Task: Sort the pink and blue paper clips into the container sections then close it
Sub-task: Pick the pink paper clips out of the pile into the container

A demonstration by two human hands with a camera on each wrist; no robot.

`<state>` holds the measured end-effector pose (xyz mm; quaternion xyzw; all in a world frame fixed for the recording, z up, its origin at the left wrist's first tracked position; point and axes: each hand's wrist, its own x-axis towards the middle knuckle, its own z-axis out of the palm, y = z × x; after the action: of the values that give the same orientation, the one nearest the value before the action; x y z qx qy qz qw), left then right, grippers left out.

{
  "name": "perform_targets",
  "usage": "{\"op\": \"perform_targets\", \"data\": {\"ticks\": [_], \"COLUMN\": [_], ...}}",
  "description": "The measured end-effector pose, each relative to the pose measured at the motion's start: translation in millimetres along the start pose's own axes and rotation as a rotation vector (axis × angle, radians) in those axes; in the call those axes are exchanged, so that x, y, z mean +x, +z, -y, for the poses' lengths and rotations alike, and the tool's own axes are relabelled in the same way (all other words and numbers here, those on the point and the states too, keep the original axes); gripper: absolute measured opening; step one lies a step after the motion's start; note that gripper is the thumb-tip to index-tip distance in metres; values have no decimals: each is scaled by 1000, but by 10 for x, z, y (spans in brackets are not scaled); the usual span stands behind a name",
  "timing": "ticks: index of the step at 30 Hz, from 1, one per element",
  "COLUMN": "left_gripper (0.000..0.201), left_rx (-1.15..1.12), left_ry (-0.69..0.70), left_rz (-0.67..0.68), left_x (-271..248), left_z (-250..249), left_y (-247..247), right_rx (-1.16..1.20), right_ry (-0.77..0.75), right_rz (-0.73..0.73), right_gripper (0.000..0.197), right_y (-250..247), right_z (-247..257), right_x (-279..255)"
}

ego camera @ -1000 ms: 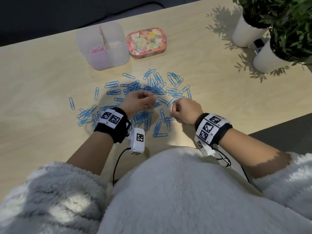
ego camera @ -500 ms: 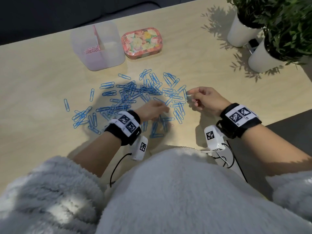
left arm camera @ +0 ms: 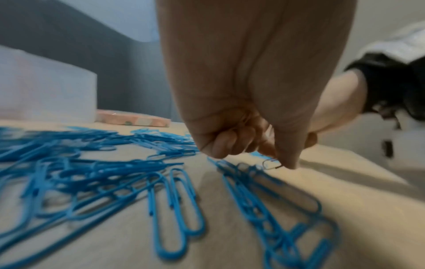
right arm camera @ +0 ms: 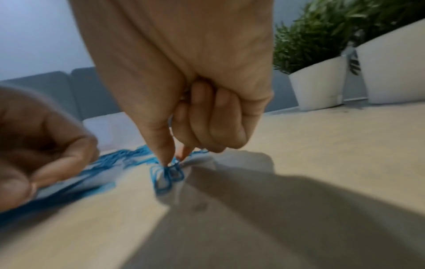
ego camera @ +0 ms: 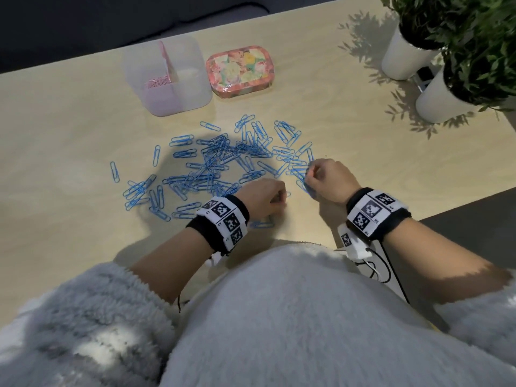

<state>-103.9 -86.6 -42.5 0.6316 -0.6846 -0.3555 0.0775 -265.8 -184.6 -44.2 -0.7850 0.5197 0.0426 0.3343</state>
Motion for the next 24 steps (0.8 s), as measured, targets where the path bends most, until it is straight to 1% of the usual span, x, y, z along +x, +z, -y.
{"op": "perform_targets", "data": {"ticks": [1,2,4,5,6,8,9,10,12,15,19,21,23,24], "left_gripper": [6,7,20,24,26,27,25,24,26,14,24,26,27,30], "left_rx": [-118,-234,-422,-479,-508,-537,-530,-488,-327,-136,85,151,135,105], "left_ry": [-30,-60,-134,-181,-226,-297,-334,-381,-494,-597,-695,-678,-656,-644], "left_rz": [-44,-109,-268,-348,-427,-578,-644,-711,-805,-806,-761,-705,-642,-632], "left_x": [-15,-29,-60,-77,-100,-140,-154,-155,-151,-71,49,114,144,144], "left_z": [26,65,210,315,443,700,817,929,1109,1302,1373,1408,1443,1474], "left_y": [-61,-148,-424,-605,-800,-1214,-1414,-1598,-1893,-2124,-2157,-2152,-2131,-2120], "right_rx": [23,36,52,98,184,400,509,596,635,548,460,396,350,325], "right_ry": [4,8,-10,-15,-15,32,61,81,69,-3,-78,-131,-207,-244], "right_rz": [-27,-65,-132,-125,-86,35,87,133,194,197,203,176,135,121], "right_gripper": [8,7,11,14,18,29,30,30,28,26,21,19,14,17], "right_y": [-65,-128,-249,-302,-338,-413,-443,-461,-468,-429,-398,-364,-326,-305], "right_z": [-4,-6,57,114,188,348,429,506,657,877,1200,1398,1604,1717], "right_x": [21,56,124,161,199,274,311,358,464,628,741,794,866,909]}}
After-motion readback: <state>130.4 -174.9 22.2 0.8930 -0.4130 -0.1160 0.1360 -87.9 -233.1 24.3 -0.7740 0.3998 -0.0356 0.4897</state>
